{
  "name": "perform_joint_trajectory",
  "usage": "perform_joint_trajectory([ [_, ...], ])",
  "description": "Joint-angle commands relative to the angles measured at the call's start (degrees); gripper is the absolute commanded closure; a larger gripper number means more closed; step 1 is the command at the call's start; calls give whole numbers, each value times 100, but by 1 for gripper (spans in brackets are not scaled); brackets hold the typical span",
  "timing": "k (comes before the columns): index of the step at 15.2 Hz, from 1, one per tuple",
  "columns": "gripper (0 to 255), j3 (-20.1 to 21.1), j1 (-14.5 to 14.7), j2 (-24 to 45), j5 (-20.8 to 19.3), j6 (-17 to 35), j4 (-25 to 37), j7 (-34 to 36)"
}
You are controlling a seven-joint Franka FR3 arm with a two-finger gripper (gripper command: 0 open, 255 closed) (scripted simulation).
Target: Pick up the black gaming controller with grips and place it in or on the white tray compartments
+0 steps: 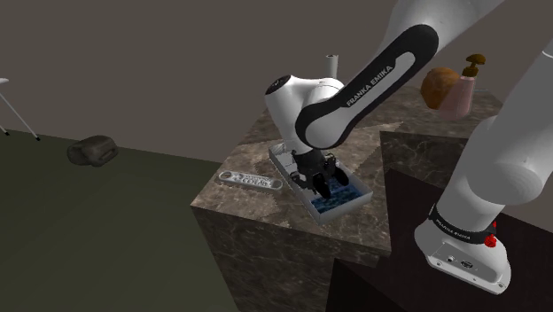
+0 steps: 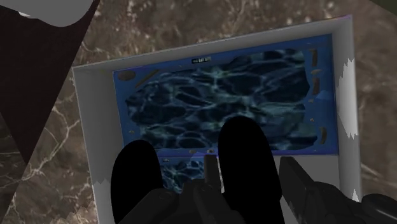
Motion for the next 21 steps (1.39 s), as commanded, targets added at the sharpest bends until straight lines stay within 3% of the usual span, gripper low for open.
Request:
perform_joint_trajectory([
  [1,255,-14,3,-113,42,-157,51,-51],
  [18,255,-141,41,-903,265,-1565,726,-362],
  [21,255,-226,-99,-561,69,-1510,1005,-459],
])
